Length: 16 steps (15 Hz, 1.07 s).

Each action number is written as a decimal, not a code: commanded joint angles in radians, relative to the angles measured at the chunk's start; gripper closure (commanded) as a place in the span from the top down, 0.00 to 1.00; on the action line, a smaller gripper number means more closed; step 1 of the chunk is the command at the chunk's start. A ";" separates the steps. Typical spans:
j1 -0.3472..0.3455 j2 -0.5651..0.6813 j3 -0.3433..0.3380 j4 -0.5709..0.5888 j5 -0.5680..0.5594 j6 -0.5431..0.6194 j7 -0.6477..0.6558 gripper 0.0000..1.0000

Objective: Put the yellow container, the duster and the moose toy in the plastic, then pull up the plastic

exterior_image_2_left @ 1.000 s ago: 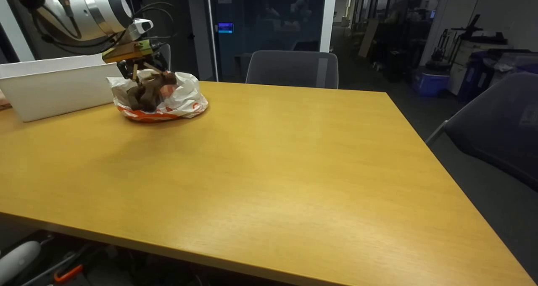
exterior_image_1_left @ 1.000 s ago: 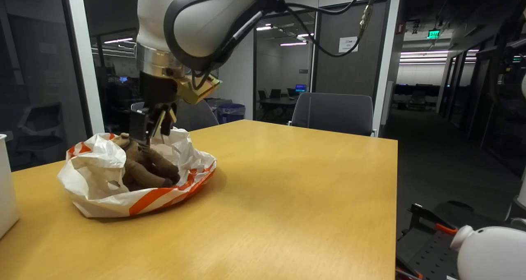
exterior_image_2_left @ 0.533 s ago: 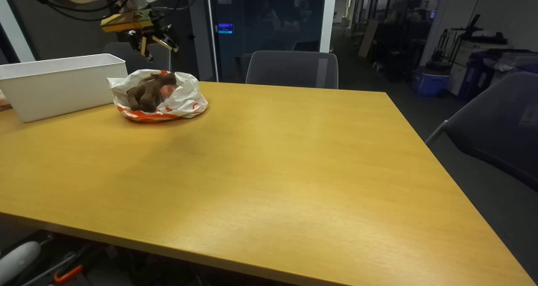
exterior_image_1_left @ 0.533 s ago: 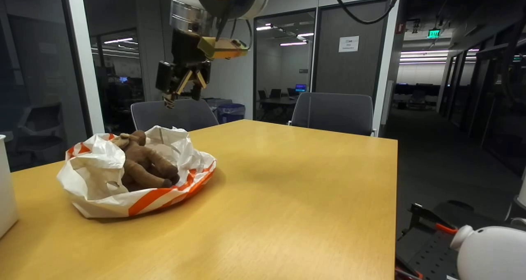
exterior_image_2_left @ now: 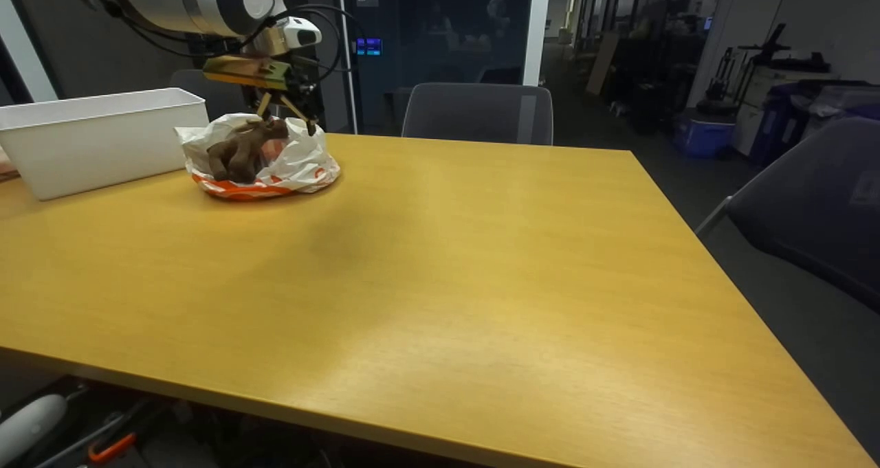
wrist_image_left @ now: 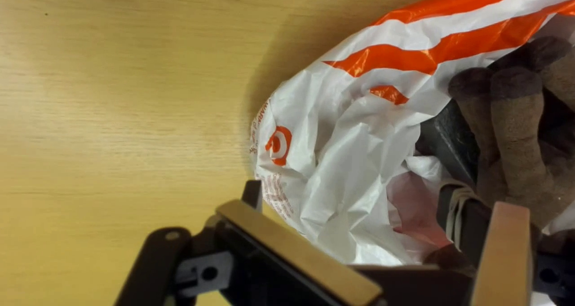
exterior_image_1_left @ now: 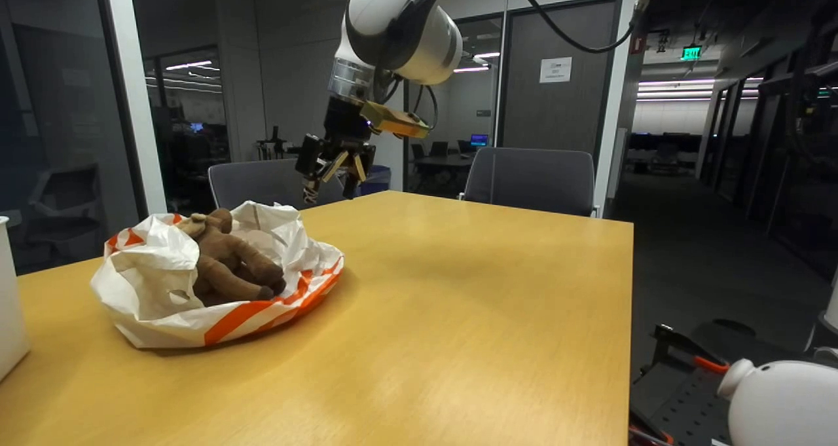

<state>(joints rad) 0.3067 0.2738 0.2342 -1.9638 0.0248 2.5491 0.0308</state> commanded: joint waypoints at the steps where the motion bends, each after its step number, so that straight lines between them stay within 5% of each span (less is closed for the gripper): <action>1: -0.008 0.043 0.016 -0.006 0.000 0.111 -0.031 1.00; 6: 0.066 0.120 -0.023 0.016 -0.110 0.206 0.062 1.00; 16: 0.165 0.212 -0.087 0.080 -0.231 0.219 0.144 1.00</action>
<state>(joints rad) 0.4187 0.4535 0.1739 -1.9256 -0.1591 2.7498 0.1249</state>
